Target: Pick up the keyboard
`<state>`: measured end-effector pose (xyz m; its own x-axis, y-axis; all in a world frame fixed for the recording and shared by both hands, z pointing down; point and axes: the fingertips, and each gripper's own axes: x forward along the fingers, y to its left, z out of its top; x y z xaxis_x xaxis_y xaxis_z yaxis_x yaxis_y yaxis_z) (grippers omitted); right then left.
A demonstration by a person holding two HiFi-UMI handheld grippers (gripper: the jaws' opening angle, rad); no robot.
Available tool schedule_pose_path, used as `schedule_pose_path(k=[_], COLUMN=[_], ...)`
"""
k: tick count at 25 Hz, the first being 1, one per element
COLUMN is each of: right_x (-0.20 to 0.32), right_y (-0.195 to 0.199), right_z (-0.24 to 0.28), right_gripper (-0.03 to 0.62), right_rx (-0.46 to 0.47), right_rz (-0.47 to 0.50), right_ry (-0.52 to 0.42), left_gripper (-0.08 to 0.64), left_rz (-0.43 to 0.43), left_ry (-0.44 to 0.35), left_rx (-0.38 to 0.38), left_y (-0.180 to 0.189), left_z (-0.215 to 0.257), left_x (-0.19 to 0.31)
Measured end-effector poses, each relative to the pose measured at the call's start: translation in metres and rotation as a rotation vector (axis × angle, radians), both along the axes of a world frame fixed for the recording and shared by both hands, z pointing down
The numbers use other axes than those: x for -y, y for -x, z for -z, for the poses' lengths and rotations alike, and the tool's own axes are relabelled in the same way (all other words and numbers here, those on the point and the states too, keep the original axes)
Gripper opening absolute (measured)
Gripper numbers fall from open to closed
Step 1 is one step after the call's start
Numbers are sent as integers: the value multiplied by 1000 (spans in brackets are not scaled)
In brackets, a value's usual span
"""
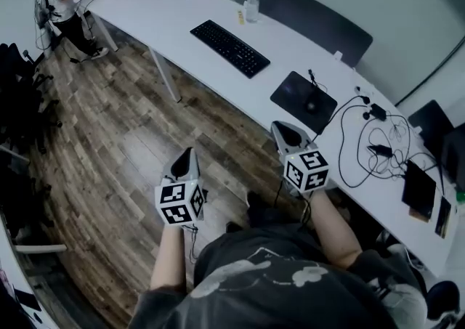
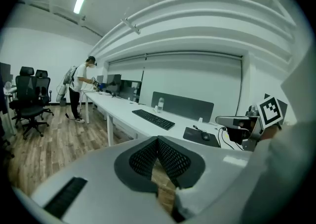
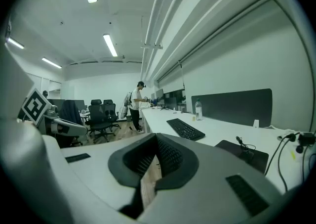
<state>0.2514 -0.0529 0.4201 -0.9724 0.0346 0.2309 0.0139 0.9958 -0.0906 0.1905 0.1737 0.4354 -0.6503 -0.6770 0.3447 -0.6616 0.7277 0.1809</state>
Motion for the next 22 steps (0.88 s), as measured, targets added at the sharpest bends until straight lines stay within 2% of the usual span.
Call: schedule_pose_path(k=[7,13,18,22], right_x=[-10,-6,7,24], right_y=[3,25,72,128], right_z=[-14,-29,-36,-47], right_gripper=[0,0,0,1], right_rx=[0,-24,-11,-17], right_rz=[-28,-50,-63,-78], right_ry=[61,92,112,124], left_gripper=[2,2,2,2], left_rz=[-2,29,44,23], left_ry=[11,36,29,54], left_rx=[6,-13,-18,-16], left_y=[-6,15,53,104], left_z=[-6,-20,-24,-28], left_x=[-28,-40,-41,-26])
